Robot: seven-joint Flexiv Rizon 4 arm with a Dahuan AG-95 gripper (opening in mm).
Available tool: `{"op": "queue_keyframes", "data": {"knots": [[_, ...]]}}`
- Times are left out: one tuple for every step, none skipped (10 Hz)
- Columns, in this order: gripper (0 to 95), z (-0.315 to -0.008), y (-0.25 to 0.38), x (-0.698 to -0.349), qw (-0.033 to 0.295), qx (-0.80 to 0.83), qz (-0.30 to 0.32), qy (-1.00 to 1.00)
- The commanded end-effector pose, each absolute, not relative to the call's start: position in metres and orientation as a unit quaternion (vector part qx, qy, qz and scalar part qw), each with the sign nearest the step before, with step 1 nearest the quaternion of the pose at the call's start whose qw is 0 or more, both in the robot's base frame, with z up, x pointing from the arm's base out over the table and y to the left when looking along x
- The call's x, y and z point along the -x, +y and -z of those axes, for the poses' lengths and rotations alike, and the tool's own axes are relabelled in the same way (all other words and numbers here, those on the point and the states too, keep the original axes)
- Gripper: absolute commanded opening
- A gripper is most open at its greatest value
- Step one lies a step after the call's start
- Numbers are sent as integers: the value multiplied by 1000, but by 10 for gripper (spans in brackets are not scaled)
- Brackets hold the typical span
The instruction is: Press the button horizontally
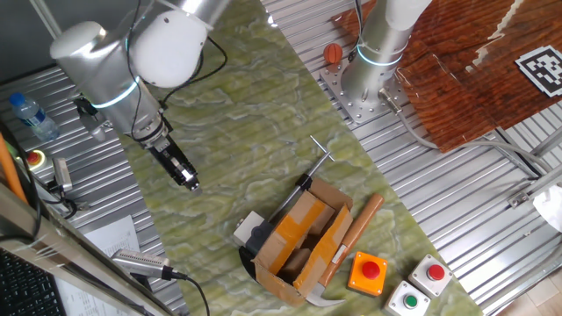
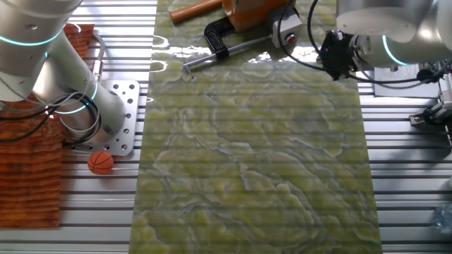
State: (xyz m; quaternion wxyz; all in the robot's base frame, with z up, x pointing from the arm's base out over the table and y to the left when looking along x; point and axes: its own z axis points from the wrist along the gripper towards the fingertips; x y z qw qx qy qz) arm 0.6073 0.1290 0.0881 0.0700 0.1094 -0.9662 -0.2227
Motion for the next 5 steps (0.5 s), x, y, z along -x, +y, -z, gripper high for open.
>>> {"op": "queue_keyframes", "data": {"knots": [[190,-89,131,-606,65,-132,210,-967],[190,-89,131,-606,63,-132,215,-966],[190,-89,131,-606,65,-139,218,-964],[190,-89,131,-606,75,-153,222,-960],[190,-89,131,-606,85,-165,234,-954]]}}
